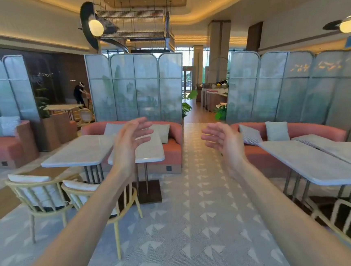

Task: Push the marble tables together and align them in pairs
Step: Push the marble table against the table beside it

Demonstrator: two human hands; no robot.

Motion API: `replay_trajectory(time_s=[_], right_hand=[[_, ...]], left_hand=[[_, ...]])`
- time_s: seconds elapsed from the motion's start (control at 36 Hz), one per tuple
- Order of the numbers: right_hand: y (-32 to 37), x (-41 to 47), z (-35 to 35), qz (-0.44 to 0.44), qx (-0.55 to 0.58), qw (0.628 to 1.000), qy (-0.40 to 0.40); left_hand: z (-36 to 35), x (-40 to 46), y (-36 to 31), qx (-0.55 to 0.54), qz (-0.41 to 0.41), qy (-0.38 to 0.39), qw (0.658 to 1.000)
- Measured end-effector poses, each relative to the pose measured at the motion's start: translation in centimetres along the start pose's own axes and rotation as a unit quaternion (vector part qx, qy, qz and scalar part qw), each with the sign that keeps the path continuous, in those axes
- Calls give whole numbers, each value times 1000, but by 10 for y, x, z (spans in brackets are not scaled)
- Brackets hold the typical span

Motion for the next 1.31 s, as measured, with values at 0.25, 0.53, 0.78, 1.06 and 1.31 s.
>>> replay_trajectory(time_s=[0.25, 0.53, 0.78, 1.06, 1.31], right_hand=[[-132, 72, -121, 2, -23, 998, 62], [-243, 188, -243, -20, 22, 996, 82], [-341, 281, -324, -47, 15, 992, 112], [-476, 399, -401, -93, 34, 992, 83], [-573, 482, -469, -123, 45, 990, 42]], left_hand=[[138, 74, 82, 35, 34, -98, 994], [219, 200, 144, 56, 11, -124, 991], [281, 295, 229, 69, 29, -146, 986], [367, 425, 321, 130, 37, -203, 970], [442, 504, 403, 128, 82, -212, 965]])
Point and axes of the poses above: each hand's wrist, its own x-axis towards the middle knuckle, its own z-axis out of the back of the hand, y = z × x, the point moved 7 cm from there along x, towards the middle knuckle, and after that the axes turned 15 degrees about x, right-handed, at the moved point
